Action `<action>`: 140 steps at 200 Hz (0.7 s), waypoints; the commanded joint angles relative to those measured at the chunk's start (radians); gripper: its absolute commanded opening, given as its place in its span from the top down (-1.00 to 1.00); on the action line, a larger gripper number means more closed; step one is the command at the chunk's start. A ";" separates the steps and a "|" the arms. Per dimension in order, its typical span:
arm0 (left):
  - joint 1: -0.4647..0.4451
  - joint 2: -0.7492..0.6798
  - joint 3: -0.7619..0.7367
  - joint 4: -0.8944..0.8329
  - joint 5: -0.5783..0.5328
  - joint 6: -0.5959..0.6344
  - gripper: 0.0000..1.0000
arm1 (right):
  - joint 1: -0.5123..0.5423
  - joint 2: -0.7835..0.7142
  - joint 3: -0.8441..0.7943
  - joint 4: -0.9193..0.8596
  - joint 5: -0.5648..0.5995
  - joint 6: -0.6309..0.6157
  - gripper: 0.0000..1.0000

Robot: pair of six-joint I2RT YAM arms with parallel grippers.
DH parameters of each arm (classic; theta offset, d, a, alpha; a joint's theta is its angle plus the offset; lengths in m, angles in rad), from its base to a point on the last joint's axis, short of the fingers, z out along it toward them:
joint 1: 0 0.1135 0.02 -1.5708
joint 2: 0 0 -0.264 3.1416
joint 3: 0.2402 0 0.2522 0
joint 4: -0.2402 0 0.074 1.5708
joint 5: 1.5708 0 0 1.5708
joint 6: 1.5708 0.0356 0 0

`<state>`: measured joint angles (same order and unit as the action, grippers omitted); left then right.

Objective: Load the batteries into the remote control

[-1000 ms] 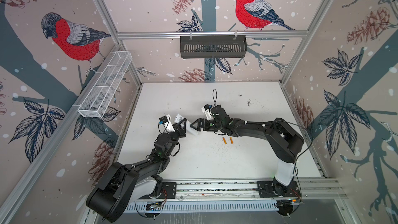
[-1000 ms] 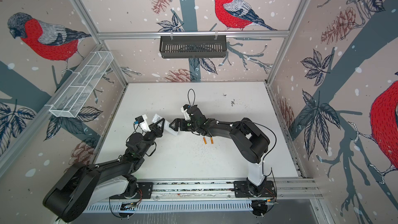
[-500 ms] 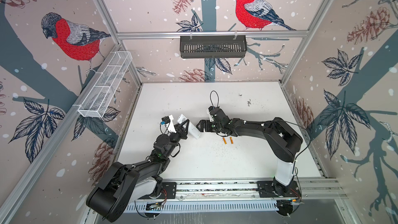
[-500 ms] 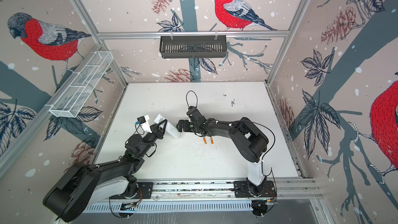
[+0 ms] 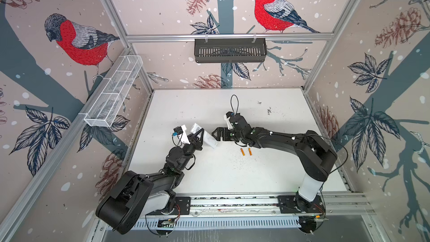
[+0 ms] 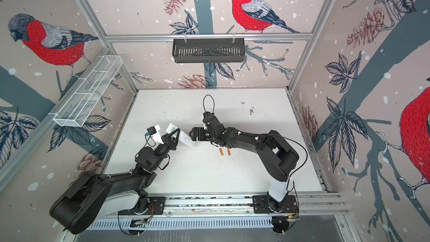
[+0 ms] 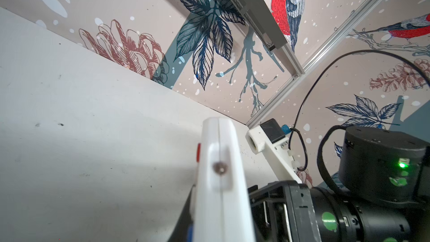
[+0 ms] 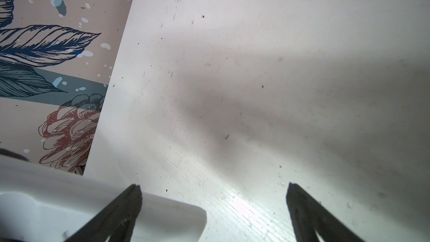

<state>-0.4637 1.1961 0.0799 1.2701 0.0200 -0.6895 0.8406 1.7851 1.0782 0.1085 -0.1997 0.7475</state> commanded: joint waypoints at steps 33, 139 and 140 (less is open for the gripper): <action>-0.027 0.022 0.015 -0.058 -0.130 0.035 1.00 | 0.008 0.003 -0.001 0.025 -0.006 -0.015 -0.99; -0.057 0.446 -0.079 0.487 -0.184 -0.044 1.00 | 0.012 0.084 0.007 0.091 -0.091 0.011 -0.99; -0.057 0.452 -0.079 0.493 -0.184 -0.045 1.00 | 0.012 0.085 0.008 0.092 -0.091 0.012 -0.99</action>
<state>-0.5140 1.5608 0.0238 1.5444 -0.1329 -0.7258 0.8490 1.8484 1.0855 0.1474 -0.2546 0.7364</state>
